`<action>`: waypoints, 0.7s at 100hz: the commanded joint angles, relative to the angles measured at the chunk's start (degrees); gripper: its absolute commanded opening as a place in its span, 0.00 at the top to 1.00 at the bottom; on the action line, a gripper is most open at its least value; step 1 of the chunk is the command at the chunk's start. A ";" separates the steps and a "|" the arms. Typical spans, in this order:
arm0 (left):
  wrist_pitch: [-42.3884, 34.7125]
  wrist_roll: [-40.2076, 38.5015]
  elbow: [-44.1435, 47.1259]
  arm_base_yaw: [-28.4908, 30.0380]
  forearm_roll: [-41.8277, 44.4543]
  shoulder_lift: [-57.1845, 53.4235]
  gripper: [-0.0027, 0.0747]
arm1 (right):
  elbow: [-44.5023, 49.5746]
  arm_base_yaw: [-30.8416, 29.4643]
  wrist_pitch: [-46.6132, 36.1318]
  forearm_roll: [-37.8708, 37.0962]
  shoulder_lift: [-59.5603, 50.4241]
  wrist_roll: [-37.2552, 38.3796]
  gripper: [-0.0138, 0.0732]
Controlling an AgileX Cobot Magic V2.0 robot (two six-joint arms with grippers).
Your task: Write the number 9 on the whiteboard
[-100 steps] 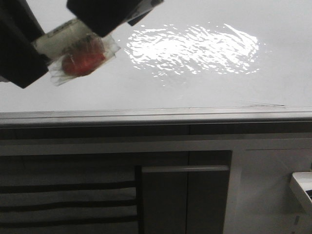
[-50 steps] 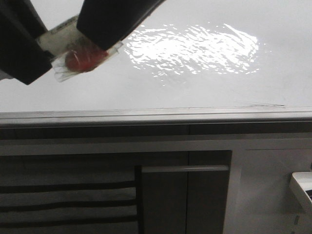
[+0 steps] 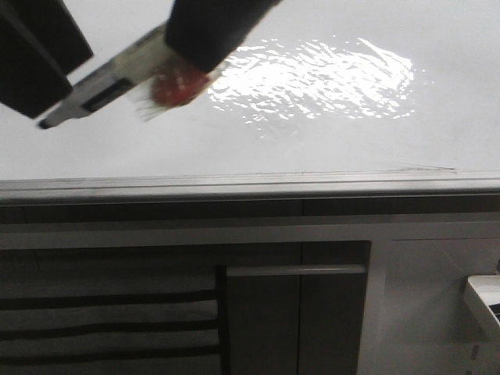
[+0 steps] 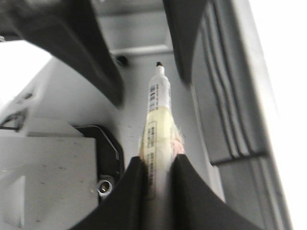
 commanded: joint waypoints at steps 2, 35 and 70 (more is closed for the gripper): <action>-2.95 -5.42 -2.94 2.89 1.08 -3.74 0.44 | -3.49 -0.19 -0.58 -10.36 -4.00 11.54 0.90; -9.86 -9.65 6.92 18.37 -4.04 -16.21 0.44 | 3.58 -16.67 -4.16 -12.77 -13.35 34.37 0.90; -16.60 -10.75 12.83 25.47 -9.71 -19.84 0.44 | 13.80 -23.57 -16.34 -0.53 -14.48 32.37 0.90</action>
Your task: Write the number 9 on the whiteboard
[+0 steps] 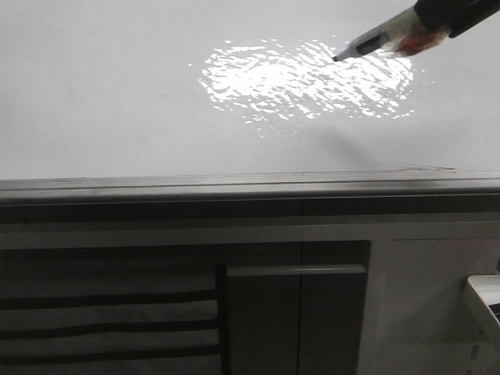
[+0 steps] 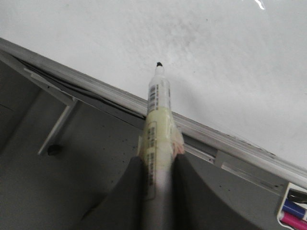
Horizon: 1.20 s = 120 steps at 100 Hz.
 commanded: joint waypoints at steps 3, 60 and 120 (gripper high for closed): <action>-4.08 -0.76 -1.30 0.24 -3.24 -0.20 0.44 | 0.38 0.20 -7.75 2.89 -0.80 -1.53 0.90; -4.71 -0.76 -1.30 0.24 -4.57 -0.20 0.44 | -1.75 0.43 -14.98 2.97 8.29 -1.53 0.90; -4.97 -0.56 -1.30 0.24 -4.57 -0.20 0.44 | -8.37 -0.78 -6.76 -3.69 10.93 -0.43 0.90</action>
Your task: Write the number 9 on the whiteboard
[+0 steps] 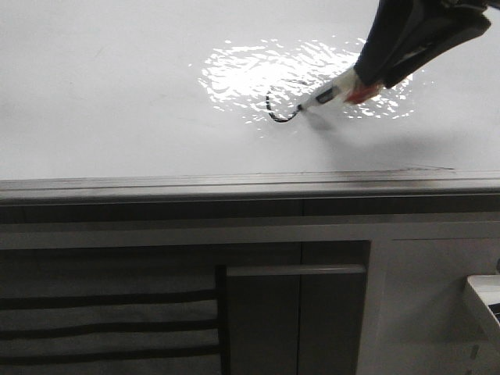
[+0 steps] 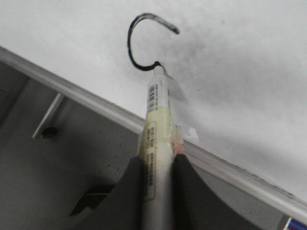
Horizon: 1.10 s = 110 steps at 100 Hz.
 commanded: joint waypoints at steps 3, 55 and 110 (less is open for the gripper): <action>-3.64 -0.34 -1.43 0.15 -2.04 -0.20 0.44 | -2.61 -0.94 -5.09 -2.15 -2.57 0.69 0.90; -6.21 0.07 -1.43 0.15 -2.04 -0.20 0.44 | 6.47 5.50 -3.09 0.26 -2.97 -0.45 0.90; 6.25 20.09 -14.50 -18.51 -7.45 17.85 0.44 | 1.13 11.44 10.23 0.51 -14.10 -43.17 0.90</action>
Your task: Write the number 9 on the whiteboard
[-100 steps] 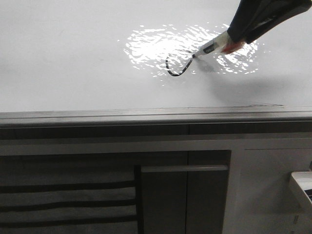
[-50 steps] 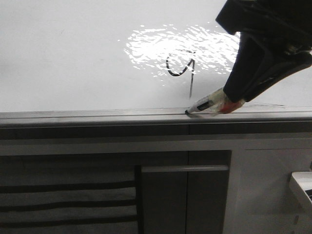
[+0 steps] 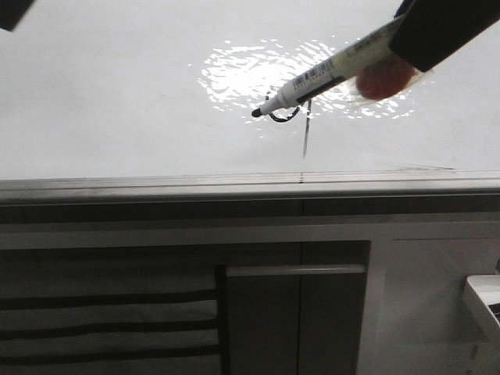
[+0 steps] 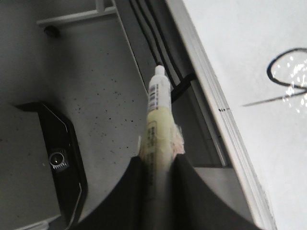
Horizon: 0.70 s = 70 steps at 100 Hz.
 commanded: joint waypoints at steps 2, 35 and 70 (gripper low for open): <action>-5.33 3.76 -3.57 -6.12 -2.71 3.84 0.44 | -1.91 0.56 -1.60 0.85 -1.57 -5.28 0.90; -13.15 4.58 -10.78 -17.89 -1.86 18.19 0.44 | -1.91 0.56 -1.49 1.08 -1.45 -5.28 0.90; -14.70 4.58 -12.69 -19.31 -2.08 24.47 0.48 | -1.91 0.56 -1.49 1.08 -1.45 -5.28 0.90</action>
